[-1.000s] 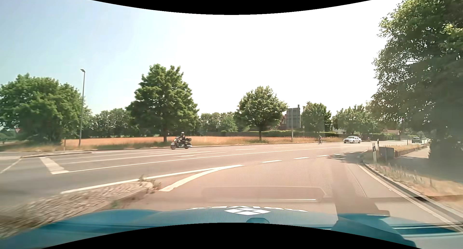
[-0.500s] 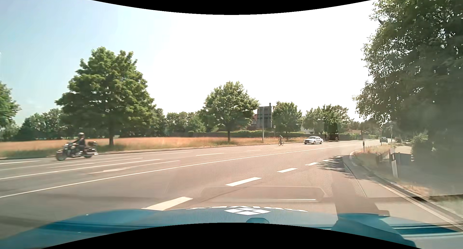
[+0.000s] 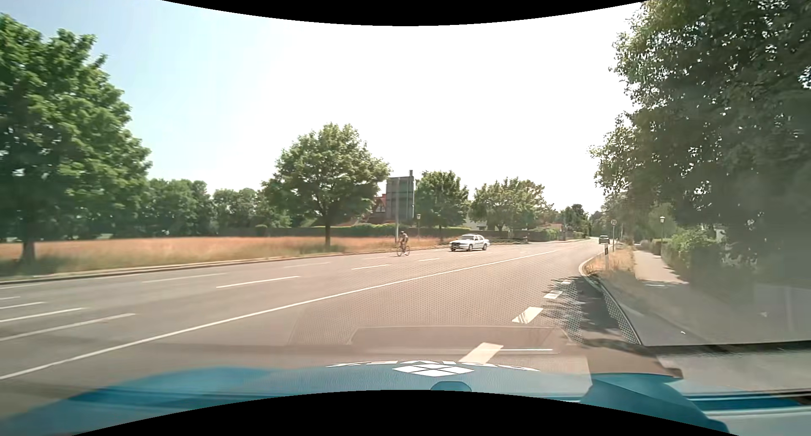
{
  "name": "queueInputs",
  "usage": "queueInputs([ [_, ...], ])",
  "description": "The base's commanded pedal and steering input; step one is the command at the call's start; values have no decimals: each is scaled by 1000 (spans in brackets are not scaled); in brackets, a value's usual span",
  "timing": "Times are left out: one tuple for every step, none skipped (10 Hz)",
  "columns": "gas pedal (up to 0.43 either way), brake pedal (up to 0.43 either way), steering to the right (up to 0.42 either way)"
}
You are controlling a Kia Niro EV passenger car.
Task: Follow the waypoints while adhering to traffic rules and regulations
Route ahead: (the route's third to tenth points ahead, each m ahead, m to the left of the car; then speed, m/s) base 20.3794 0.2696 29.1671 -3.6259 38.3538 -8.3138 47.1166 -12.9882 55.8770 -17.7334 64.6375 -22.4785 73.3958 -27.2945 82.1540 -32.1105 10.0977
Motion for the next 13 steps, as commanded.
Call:
queueInputs([
  [240, 0, 139],
  [248, 0, 132],
  [260, 0, 129],
  [260, 0, 128],
  [287, 0, 127],
  [287, 0, 123],
  [287, 0, 120],
  [287, 0, 116],
  [287, 0, 110],
  [299, 0, 105],
  [299, 0, 99],
  [311, 0, 93],
  [319, 0, 89],
])
